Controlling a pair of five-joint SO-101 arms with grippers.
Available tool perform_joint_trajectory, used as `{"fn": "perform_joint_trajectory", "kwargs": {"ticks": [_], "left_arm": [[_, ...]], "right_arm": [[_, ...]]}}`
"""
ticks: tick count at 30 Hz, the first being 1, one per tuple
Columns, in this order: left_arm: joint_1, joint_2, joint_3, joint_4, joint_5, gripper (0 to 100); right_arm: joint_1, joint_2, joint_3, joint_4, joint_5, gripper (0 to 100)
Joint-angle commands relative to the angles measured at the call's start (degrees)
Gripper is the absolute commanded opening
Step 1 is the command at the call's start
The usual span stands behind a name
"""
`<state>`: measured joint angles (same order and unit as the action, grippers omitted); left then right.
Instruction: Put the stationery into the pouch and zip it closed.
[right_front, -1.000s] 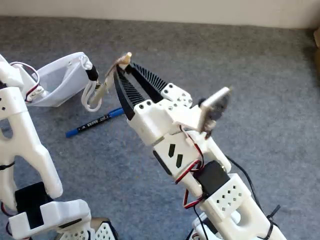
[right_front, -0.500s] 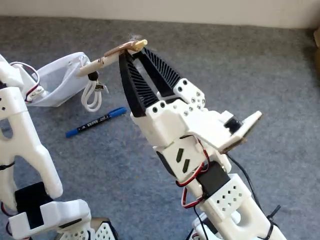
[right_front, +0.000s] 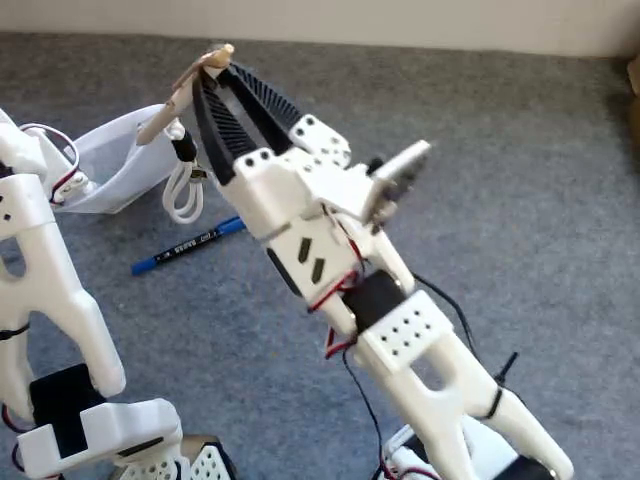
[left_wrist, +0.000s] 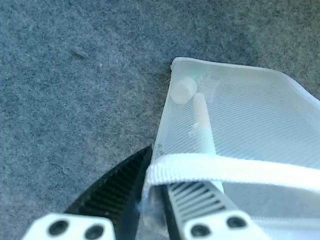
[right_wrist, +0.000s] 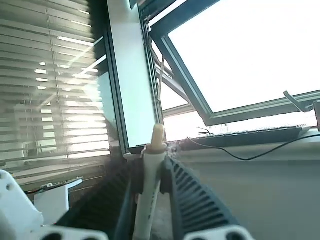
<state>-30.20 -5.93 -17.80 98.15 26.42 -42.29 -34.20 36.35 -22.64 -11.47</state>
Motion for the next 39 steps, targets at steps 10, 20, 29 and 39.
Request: {"fn": "perform_joint_trajectory", "kwargs": {"ticks": [10, 20, 29, 39], "left_arm": [[-0.04, -0.57, 0.04, 0.26, 0.53, 1], [-0.04, -0.48, 0.04, 0.26, 0.53, 1], [-0.04, -0.48, 0.04, 0.26, 0.53, 1], [-0.04, -0.48, 0.04, 0.26, 0.44, 1]], "right_arm": [[-0.66, 9.01, -8.84, -1.36, -0.53, 0.5], [-6.11, 10.15, -8.31, -0.92, 8.88, 0.5], [-11.91, 10.24, -3.74, -1.19, 27.87, 0.5], [-17.63, 10.33, 1.01, -1.01, 41.49, 0.5]]}}
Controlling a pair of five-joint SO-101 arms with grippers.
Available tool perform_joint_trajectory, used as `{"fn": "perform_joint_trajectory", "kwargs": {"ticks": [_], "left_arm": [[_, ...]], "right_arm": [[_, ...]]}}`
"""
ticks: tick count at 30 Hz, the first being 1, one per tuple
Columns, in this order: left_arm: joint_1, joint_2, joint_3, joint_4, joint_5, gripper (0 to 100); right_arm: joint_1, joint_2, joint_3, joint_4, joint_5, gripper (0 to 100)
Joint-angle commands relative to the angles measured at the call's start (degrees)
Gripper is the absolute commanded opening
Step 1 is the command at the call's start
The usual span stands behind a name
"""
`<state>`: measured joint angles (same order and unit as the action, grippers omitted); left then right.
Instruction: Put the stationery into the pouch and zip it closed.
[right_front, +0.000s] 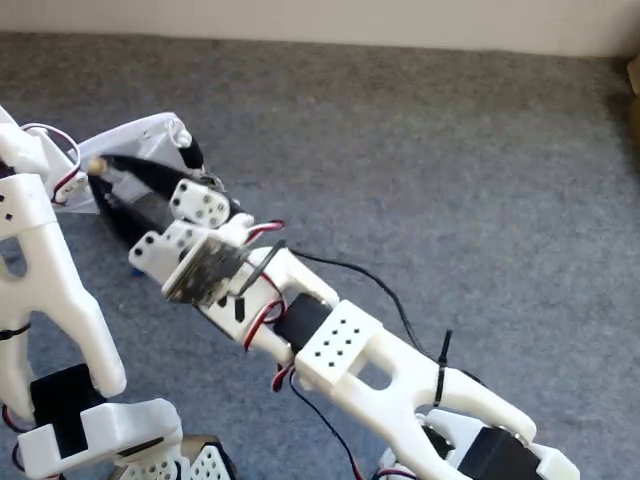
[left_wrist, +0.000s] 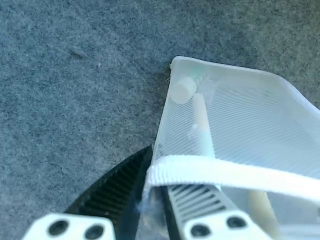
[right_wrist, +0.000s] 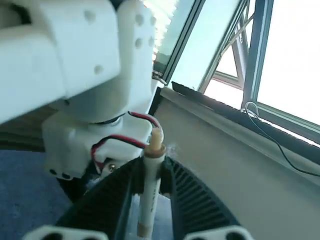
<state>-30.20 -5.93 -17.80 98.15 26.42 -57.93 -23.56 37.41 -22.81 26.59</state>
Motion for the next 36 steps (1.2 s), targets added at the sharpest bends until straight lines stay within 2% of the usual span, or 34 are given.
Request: {"fn": "perform_joint_trajectory", "kwargs": {"ticks": [1, 11, 18, 36], "left_arm": [[-0.04, -0.48, 0.04, 0.26, 0.44, 1], [-0.04, -0.48, 0.04, 0.35, 0.44, 1], [-0.04, -0.4, 0.04, 0.35, 0.44, 1], [-0.04, -0.4, 0.13, 0.35, 0.44, 1]], "right_arm": [[-2.42, -0.31, 0.4, -0.84, 4.22, 0.5], [-3.12, -0.31, 1.36, -0.66, 5.1, 1.2], [-3.03, -0.4, 1.45, 2.95, 4.92, 15.8], [-1.63, -0.4, 0.92, 3.74, 4.84, 16.2]]}}
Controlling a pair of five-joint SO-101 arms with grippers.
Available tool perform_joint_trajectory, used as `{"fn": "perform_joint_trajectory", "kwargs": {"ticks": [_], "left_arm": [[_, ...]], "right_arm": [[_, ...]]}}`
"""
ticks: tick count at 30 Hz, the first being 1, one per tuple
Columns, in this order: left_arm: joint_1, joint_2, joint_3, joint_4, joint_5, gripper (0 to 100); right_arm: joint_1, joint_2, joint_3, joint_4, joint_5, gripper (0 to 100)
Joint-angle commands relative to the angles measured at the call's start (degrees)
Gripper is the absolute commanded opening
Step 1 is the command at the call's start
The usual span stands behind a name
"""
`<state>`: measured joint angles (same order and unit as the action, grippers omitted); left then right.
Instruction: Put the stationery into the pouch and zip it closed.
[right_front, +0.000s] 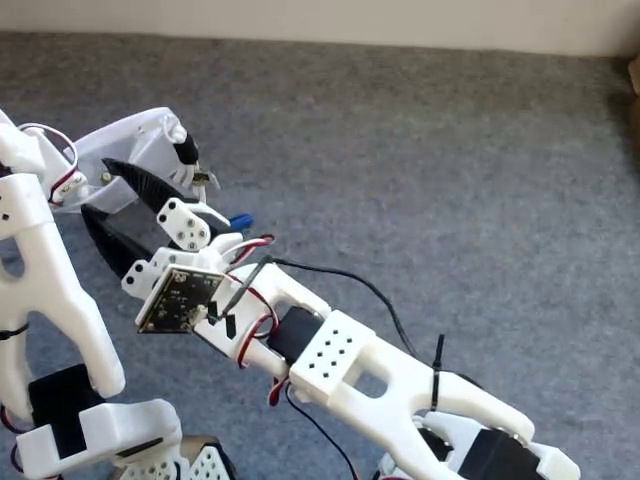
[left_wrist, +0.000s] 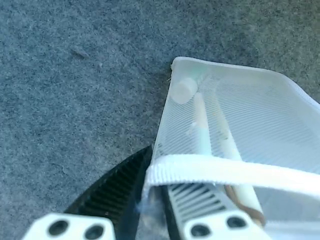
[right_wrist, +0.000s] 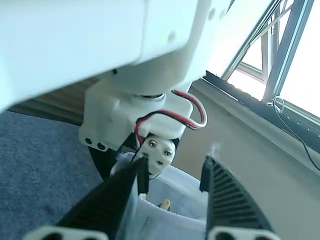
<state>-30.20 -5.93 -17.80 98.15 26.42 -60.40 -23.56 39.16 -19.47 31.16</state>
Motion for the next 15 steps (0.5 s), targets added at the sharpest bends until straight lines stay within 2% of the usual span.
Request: {"fn": "perform_joint_trajectory", "kwargs": {"ticks": [1, 4, 8, 12, 15], "left_arm": [[-0.04, -0.4, 0.13, 0.35, 0.44, 1], [-0.13, -0.4, 0.13, 0.35, 0.44, 1], [-1.8, -1.01, 0.04, 0.62, 0.44, 1], [-2.51, -2.07, 0.04, 0.35, 0.44, 1], [-2.59, -3.47, 0.31, 0.7, 0.44, 1]], "right_arm": [[0.92, -0.4, -0.84, 0.4, 0.26, 16.2], [1.36, -0.84, -0.84, 0.48, -1.41, 16.2], [5.23, -0.92, -1.8, 0.75, -11.52, 16.2], [10.15, -0.48, -9.63, 11.65, -20.84, 16.2], [16.84, -0.4, -18.33, 21.14, -31.74, 16.2]]}}
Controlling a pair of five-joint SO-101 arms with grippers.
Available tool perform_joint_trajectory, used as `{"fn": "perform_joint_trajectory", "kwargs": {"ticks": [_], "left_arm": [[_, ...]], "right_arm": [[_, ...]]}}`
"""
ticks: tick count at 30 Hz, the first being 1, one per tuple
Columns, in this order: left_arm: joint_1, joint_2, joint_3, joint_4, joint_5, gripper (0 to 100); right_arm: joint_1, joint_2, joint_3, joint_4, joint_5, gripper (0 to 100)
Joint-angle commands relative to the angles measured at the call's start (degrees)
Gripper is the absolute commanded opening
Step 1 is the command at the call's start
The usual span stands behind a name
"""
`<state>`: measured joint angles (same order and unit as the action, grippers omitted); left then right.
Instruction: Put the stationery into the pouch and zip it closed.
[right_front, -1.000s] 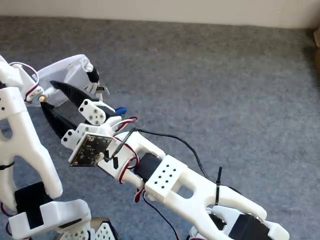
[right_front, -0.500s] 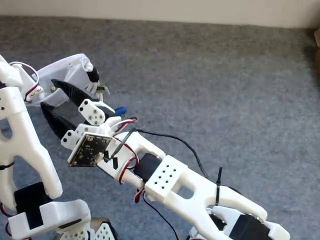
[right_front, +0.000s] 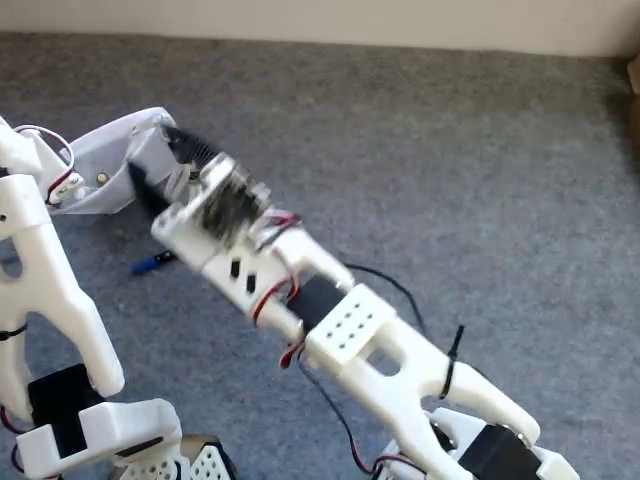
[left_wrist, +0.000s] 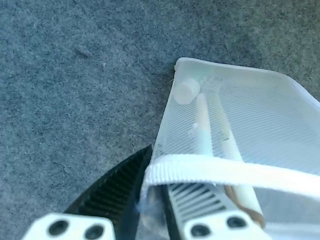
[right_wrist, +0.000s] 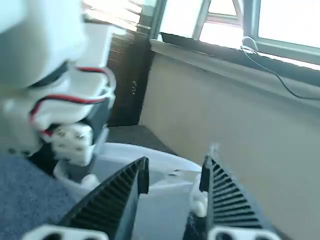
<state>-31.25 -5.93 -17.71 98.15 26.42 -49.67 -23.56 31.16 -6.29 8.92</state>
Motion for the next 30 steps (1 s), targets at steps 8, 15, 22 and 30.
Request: {"fn": "perform_joint_trajectory", "kwargs": {"ticks": [8, 15, 22, 30], "left_arm": [[-1.54, -5.23, 2.77, 0.26, 0.44, 1], [-1.89, -4.88, 2.77, 0.26, 0.44, 1], [-2.77, -4.88, 2.77, 0.26, 0.44, 1], [-2.77, -4.79, 2.77, 0.26, 0.53, 1]], "right_arm": [[16.4, -0.22, -30.99, 33.89, -25.23, 16.2], [16.48, -0.22, -35.38, 40.13, -25.49, 16.2], [16.48, 2.24, -32.57, 47.16, -27.69, 16.2], [16.48, 6.29, -26.33, 55.25, -38.68, 16.2]]}}
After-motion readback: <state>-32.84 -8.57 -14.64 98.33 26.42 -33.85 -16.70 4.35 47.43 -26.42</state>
